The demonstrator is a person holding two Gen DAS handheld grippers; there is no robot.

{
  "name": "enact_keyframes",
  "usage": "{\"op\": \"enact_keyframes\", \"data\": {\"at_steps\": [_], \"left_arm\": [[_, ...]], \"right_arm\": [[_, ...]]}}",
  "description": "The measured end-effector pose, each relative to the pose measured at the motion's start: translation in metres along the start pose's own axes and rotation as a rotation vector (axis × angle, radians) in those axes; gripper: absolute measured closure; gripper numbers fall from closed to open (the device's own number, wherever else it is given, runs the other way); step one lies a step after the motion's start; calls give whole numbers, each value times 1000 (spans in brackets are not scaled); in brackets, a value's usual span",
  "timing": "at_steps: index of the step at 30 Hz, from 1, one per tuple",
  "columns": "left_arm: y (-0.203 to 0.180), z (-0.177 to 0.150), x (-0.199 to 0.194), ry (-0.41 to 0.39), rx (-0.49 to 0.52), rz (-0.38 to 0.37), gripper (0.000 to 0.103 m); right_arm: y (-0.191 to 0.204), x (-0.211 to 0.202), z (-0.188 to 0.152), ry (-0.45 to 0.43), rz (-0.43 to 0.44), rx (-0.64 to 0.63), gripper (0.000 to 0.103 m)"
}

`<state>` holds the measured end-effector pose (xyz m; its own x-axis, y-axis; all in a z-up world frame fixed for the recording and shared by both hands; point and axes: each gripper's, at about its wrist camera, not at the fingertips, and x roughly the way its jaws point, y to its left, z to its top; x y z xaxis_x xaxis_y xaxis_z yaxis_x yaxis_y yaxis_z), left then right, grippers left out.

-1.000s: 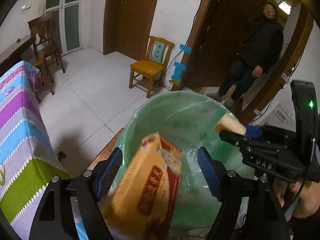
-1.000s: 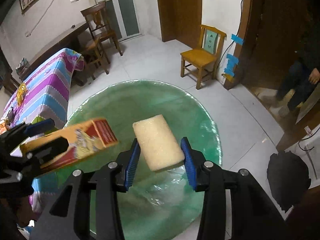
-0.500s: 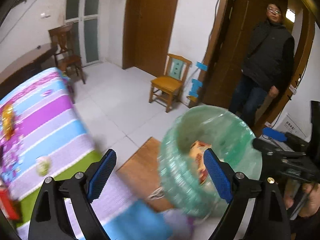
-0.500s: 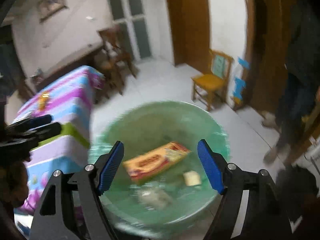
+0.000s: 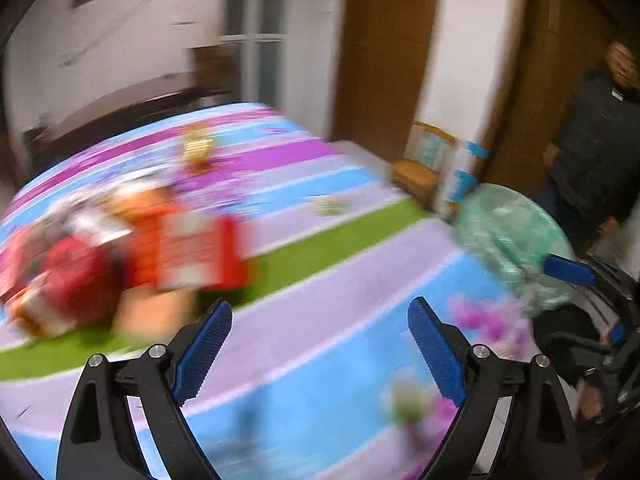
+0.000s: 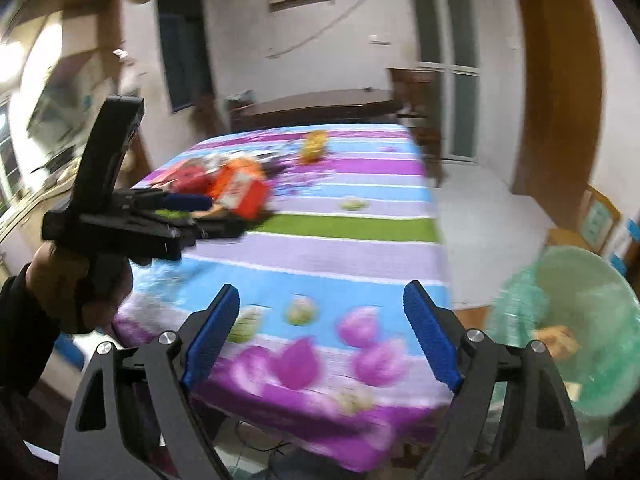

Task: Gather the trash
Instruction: 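Move both tools back over the table toward the remaining items, then grasp the orange paper cup with the left tool while the right tool grasps the grey cloth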

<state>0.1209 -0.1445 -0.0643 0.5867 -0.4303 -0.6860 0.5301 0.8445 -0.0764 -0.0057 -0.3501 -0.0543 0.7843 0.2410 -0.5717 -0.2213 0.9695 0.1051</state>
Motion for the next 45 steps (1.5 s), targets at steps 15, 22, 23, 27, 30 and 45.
{"op": "enact_keyframes", "data": {"at_steps": [15, 22, 23, 27, 30, 45], "left_arm": [[291, -41, -48, 13, -496, 196, 12], [317, -31, -20, 48, -545, 76, 10], [320, -30, -19, 49, -544, 68, 10], [317, -31, -20, 60, -524, 20, 23], [296, -38, -29, 82, -482, -77, 33], [240, -49, -113, 12, 40, 186, 13]], "right_arm": [[58, 49, 3, 78, 136, -7, 21], [68, 61, 10, 94, 137, -13, 21], [69, 62, 10, 98, 137, -13, 21], [75, 70, 9, 115, 144, -17, 21], [82, 74, 8, 125, 158, -30, 21], [101, 84, 22, 138, 232, -120, 20]]}}
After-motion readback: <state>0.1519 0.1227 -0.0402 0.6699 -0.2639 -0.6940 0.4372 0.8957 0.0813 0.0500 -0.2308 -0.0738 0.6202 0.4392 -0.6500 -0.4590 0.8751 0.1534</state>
